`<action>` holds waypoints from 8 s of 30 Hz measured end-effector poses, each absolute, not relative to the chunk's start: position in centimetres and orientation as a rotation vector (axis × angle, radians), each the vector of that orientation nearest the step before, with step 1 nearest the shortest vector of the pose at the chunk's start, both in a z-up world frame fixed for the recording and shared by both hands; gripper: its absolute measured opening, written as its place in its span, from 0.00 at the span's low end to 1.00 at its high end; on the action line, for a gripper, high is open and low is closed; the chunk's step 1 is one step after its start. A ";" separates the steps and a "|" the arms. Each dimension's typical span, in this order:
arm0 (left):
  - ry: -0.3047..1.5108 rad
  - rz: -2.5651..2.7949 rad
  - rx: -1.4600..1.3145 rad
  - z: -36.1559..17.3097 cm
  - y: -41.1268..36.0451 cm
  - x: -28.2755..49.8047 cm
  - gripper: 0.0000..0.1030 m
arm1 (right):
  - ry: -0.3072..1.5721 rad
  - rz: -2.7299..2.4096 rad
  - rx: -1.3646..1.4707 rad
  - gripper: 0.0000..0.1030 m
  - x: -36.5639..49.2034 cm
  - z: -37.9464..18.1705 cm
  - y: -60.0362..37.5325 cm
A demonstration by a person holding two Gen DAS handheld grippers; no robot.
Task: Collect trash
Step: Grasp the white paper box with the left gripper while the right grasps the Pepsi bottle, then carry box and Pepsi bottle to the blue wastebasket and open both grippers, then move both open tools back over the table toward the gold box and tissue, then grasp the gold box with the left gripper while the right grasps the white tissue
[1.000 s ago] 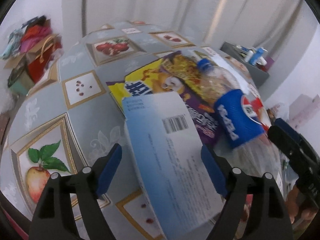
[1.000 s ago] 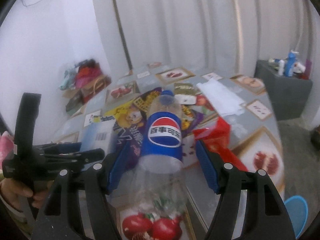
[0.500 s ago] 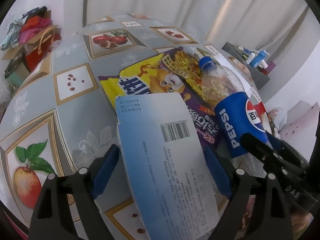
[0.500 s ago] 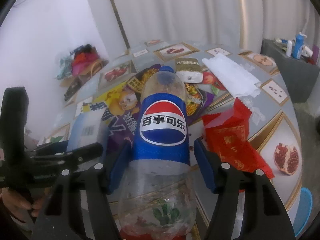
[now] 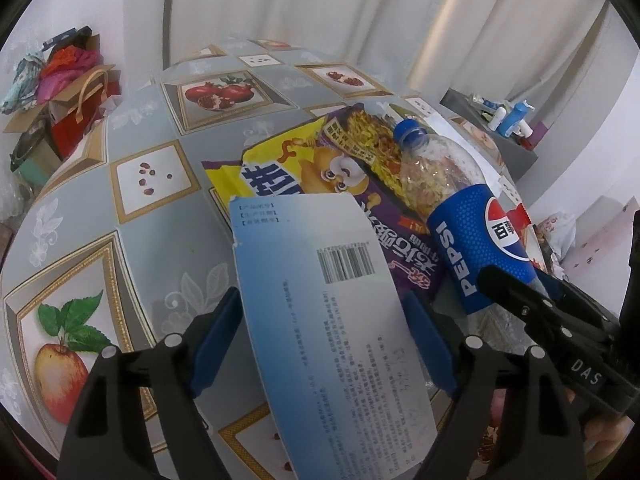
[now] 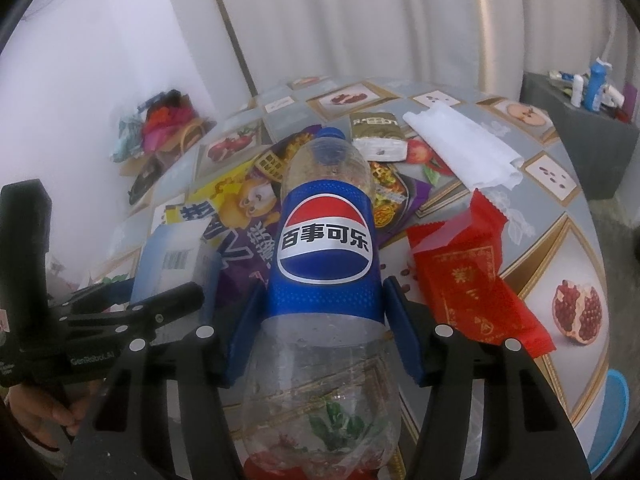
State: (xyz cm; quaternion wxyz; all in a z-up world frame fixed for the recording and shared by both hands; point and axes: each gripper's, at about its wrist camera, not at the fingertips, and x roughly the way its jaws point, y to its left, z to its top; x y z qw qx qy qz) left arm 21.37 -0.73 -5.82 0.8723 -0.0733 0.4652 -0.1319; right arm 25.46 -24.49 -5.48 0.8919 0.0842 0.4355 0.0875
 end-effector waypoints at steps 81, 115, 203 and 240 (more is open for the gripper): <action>0.950 -1.150 0.594 -1.4 -47.3 7.8 0.75 | 0.680 -0.717 0.692 0.53 -7.9 -8.2 -52.7; 0.855 -1.255 0.474 -0.6 -46.8 4.4 0.83 | 0.699 -0.896 0.701 0.79 -9.3 -12.6 -55.9; 0.985 -0.391 0.128 -6.4 -16.4 43.5 0.66 | 0.946 -0.001 0.031 0.26 40.4 -10.9 -38.4; 0.838 -0.440 0.061 1.2 -14.6 40.1 0.62 | 0.800 -0.022 0.085 0.00 37.1 -4.1 -38.8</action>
